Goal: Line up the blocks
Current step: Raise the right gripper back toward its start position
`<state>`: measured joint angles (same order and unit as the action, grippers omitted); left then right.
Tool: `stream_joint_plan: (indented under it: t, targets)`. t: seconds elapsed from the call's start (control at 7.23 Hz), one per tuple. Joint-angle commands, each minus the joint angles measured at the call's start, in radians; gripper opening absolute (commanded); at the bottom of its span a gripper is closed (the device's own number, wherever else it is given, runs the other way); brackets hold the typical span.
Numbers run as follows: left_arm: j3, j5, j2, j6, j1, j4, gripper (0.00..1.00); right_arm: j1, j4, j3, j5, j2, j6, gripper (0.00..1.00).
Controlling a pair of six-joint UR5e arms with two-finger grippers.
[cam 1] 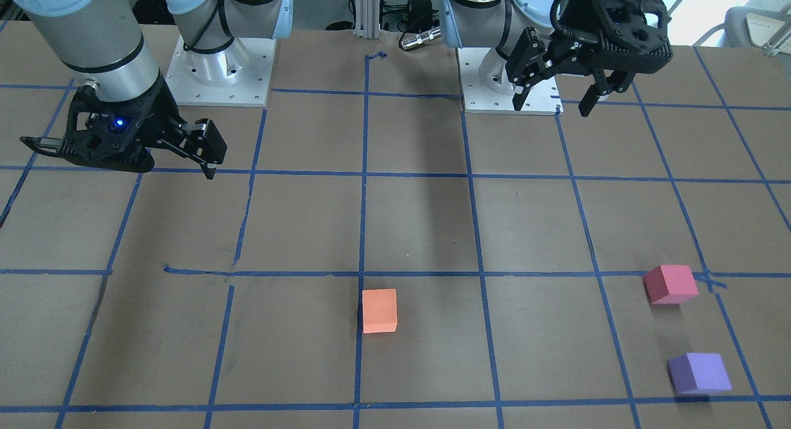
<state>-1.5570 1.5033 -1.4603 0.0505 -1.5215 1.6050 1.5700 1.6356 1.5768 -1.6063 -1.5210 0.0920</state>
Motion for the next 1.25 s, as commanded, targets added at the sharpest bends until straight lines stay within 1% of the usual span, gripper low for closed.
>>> stream_joint_plan:
  t: [0.0, 0.28, 0.42, 0.55, 0.83, 0.97, 1.11]
  targets:
    - [0.0, 0.0, 0.0, 0.0, 0.001, 0.0, 1.0, 0.005, -0.003, 0.003, 0.003, -0.045, 0.002, 1.0]
    - [0.002, 0.002, -0.011, -0.001, -0.002, -0.005, 1.0, 0.005, -0.003, 0.003, 0.003, -0.074, 0.002, 1.0]
    - [0.005, 0.0, -0.041, -0.015, -0.002, -0.016, 1.0, 0.005, -0.01, 0.003, 0.002, -0.076, 0.002, 1.0]
    - [0.003, -0.005, -0.066, -0.036, -0.003, -0.02, 1.0, 0.005, -0.061, 0.003, -0.004, -0.076, 0.002, 1.0]
    - [0.005, -0.009, -0.086, -0.038, -0.005, -0.03, 1.0, 0.005, -0.074, 0.005, -0.011, -0.082, -0.003, 1.0]
    - [0.005, -0.023, -0.131, -0.028, -0.012, -0.099, 1.0, 0.005, -0.074, 0.005, -0.014, -0.082, -0.012, 1.0]
    - [0.002, -0.023, -0.205, -0.055, -0.084, -0.202, 1.0, 0.005, -0.074, 0.005, -0.014, -0.082, -0.015, 1.0]
